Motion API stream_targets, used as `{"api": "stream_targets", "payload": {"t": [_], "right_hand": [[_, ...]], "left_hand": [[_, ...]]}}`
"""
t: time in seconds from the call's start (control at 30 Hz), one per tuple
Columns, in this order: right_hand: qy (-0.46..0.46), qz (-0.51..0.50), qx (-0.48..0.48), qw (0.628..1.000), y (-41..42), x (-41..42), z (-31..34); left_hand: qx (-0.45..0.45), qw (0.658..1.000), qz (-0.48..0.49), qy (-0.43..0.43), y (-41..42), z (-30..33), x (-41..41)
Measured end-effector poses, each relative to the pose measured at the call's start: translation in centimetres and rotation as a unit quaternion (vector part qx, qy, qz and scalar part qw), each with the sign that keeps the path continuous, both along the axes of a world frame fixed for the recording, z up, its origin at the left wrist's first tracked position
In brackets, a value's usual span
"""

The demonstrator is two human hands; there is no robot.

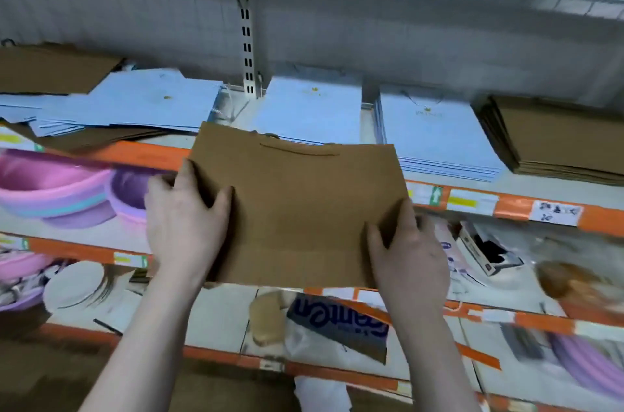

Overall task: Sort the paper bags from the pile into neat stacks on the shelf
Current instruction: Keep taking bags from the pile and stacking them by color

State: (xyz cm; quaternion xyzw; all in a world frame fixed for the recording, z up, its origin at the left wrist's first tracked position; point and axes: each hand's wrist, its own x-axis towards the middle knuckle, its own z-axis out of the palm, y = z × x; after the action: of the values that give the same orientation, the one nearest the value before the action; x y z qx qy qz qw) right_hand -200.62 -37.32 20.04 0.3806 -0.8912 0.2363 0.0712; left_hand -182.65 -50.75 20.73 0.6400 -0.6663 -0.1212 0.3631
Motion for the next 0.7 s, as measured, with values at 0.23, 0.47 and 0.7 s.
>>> {"api": "stream_targets", "payload": {"t": [0.23, 0.47, 0.7], "right_hand": [[-0.021, -0.045, -0.034, 0.998, 7.6, -6.8, 1.5], [-0.015, -0.070, -0.041, 0.997, 13.8, -18.4, 2.1], [-0.015, -0.100, -0.008, 0.995, 21.1, -33.4, 3.1]], "left_hand": [[0.007, 0.998, -0.055, 0.023, 5.8, 1.6, -7.7], [0.008, 0.995, -0.079, 0.054, 11.8, 2.6, -19.4], [0.038, 0.993, -0.086, 0.072, 18.8, 2.8, -35.4]]}}
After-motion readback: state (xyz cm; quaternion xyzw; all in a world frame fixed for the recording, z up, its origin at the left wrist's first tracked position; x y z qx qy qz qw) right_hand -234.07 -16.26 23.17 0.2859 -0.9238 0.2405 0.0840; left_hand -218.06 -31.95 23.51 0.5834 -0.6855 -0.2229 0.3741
